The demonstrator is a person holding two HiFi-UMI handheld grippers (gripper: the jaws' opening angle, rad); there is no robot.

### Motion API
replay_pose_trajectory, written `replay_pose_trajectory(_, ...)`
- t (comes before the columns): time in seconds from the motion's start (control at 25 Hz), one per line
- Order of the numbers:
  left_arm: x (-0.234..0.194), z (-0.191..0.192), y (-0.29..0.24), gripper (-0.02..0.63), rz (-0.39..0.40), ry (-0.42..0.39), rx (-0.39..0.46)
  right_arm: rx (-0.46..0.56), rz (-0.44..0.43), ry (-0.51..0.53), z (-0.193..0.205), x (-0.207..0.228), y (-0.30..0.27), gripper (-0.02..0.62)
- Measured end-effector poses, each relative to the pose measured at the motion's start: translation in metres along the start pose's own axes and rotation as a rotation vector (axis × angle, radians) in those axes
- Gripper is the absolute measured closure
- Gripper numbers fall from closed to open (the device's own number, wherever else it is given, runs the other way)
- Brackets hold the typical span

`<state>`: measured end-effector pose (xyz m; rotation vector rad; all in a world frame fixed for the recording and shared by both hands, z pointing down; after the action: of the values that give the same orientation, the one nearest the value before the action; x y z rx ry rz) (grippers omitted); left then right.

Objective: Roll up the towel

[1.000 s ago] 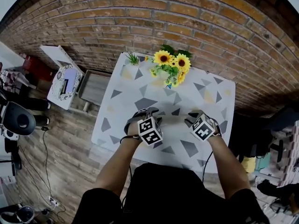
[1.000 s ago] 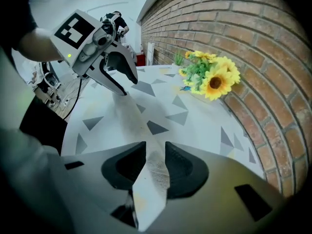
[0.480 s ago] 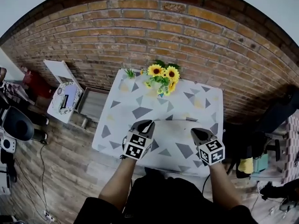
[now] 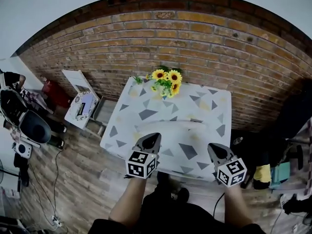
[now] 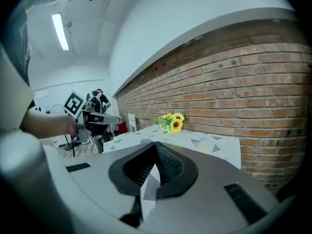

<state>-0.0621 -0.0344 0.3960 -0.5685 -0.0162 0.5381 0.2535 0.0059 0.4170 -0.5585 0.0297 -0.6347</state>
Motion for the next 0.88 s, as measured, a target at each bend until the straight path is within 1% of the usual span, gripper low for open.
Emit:
replay_pose_trajectory(0.12,0.021,-0.002,0.017,0.588,-0.041,-0.04,0.015,0.025,-0.016,-0.013,0.004,0.004,0.011,0.578)
replay_pose_trajectory(0.24,0.035,-0.001,0.04,0.588,-0.073,-0.082,0.042,0.052,-0.061,0.024,-0.001,-0.008,0.018,0.579)
replay_pose_trajectory(0.36,0.035,0.0,0.056,0.588,-0.106,-0.094,0.049,0.073,-0.102,0.135,-0.02,-0.02,0.021,0.58)
replay_pose_trajectory(0.44,0.034,-0.007,0.064,0.588,-0.117,-0.092,0.064,0.083,-0.11,0.218,-0.04,-0.022,0.024,0.579)
replay_pose_trajectory(0.48,0.036,-0.012,0.068,0.588,-0.124,-0.103,0.078,0.095,-0.11,0.238,-0.049,-0.021,0.026,0.578)
replay_pose_trajectory(0.52,0.036,-0.018,0.073,0.588,-0.133,-0.117,0.096,0.115,-0.108,0.242,-0.059,-0.019,0.028,0.578)
replay_pose_trajectory(0.6,0.032,-0.028,0.081,0.588,-0.151,-0.132,0.138,0.175,-0.093,0.213,-0.079,-0.019,0.03,0.58)
replay_pose_trajectory(0.68,0.018,-0.04,0.087,0.588,-0.171,-0.131,0.165,0.245,-0.082,0.183,-0.102,-0.025,0.031,0.58)
replay_pose_trajectory(0.72,0.01,-0.046,0.091,0.588,-0.178,-0.129,0.176,0.273,-0.082,0.187,-0.113,-0.031,0.031,0.58)
replay_pose_trajectory(0.8,-0.002,-0.057,0.101,0.588,-0.174,-0.138,0.206,0.298,-0.083,0.218,-0.13,-0.045,0.031,0.58)
replay_pose_trajectory(0.88,-0.01,-0.061,0.107,0.588,-0.16,-0.151,0.224,0.304,-0.084,0.214,-0.141,-0.057,0.028,0.58)
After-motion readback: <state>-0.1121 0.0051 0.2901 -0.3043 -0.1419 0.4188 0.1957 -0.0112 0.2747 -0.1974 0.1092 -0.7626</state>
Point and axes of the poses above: the fingertips, and each gripper's own axes: y backward along the fingers, x to its right, z out of its underside, the point moved 10 cm from there along y, backward along the fingers, and after that the axes turned 9 degrees about -x, right-handed, at the moved point
